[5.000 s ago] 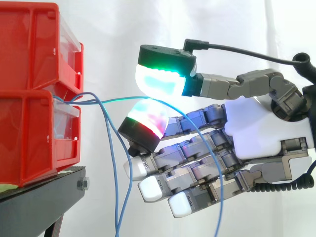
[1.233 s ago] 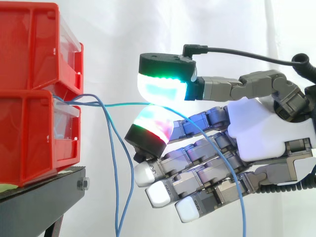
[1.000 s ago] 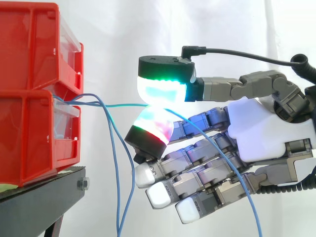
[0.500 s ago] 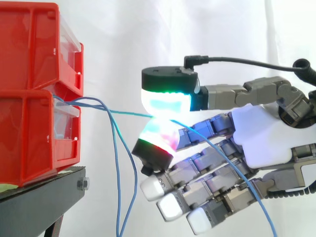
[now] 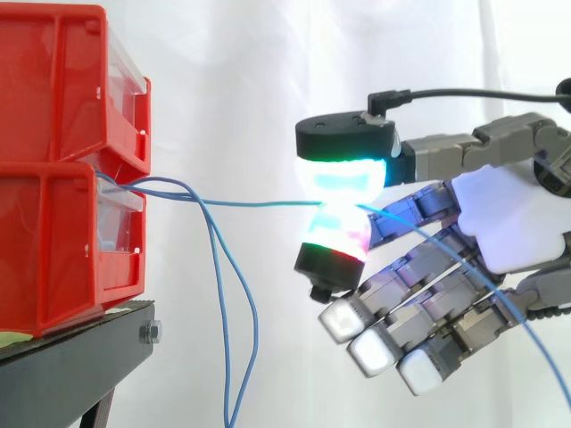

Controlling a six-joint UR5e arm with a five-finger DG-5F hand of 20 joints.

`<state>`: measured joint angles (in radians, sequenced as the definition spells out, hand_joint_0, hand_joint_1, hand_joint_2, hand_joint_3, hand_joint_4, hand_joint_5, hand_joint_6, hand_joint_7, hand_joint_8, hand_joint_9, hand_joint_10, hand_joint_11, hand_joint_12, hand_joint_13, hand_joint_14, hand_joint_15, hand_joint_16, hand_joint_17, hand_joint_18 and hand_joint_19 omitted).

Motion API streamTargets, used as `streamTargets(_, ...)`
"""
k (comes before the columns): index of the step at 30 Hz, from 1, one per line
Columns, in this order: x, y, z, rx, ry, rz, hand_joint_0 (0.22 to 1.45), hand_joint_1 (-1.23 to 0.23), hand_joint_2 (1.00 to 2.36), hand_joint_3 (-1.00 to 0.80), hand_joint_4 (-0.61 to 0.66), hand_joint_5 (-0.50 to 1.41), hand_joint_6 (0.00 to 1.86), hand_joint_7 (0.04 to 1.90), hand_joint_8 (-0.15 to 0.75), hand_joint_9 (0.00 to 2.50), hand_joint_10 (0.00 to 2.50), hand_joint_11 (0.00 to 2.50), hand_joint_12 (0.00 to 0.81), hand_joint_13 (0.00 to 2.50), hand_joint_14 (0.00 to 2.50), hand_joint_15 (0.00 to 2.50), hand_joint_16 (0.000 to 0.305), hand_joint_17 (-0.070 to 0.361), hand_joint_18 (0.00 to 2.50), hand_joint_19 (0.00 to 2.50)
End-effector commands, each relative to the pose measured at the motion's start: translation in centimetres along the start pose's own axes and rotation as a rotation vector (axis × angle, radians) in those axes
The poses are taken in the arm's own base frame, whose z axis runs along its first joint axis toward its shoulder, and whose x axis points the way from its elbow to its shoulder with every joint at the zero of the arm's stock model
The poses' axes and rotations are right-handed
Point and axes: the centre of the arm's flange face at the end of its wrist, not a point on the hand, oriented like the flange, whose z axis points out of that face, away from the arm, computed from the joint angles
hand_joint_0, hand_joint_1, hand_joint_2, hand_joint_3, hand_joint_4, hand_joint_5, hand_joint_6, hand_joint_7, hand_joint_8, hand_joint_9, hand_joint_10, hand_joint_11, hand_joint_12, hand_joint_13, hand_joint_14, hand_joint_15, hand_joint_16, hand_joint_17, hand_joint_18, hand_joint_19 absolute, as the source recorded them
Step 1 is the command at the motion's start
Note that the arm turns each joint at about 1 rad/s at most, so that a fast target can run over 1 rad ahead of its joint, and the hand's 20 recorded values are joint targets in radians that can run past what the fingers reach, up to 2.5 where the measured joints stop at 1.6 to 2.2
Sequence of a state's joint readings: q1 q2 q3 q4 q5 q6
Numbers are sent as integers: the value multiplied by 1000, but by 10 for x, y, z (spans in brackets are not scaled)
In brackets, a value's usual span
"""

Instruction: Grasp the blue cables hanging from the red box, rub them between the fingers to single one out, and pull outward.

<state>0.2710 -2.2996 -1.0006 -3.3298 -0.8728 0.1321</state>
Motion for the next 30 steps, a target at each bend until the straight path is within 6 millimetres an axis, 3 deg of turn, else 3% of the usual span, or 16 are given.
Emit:
streamTargets(1, -2, 2, -4, 14, -1, -15, 575, -725, 1019, -3, 37, -113, 902, 1179, 327, 1203, 16, 917, 435, 961, 22, 716, 57, 129, 768, 634)
streamTargets(10, -3, 1, -4, 18, -5, -22, 576, -718, 1021, -10, 38, -117, 902, 1181, 330, 1316, 11, 1180, 425, 1148, 23, 946, 56, 127, 772, 637)
streamTargets(18, -3, -2, -3, 16, -3, -25, 577, -715, 1021, -15, 40, -119, 903, 1176, 331, 1301, 14, 1166, 400, 1228, 21, 1093, 56, 127, 780, 646)
streamTargets(30, -2, -25, 1, 7, -2, -9, 578, -713, 1023, -16, 45, -121, 902, 1176, 324, 1328, 11, 1203, 364, 1374, 14, 1286, 55, 125, 803, 646)
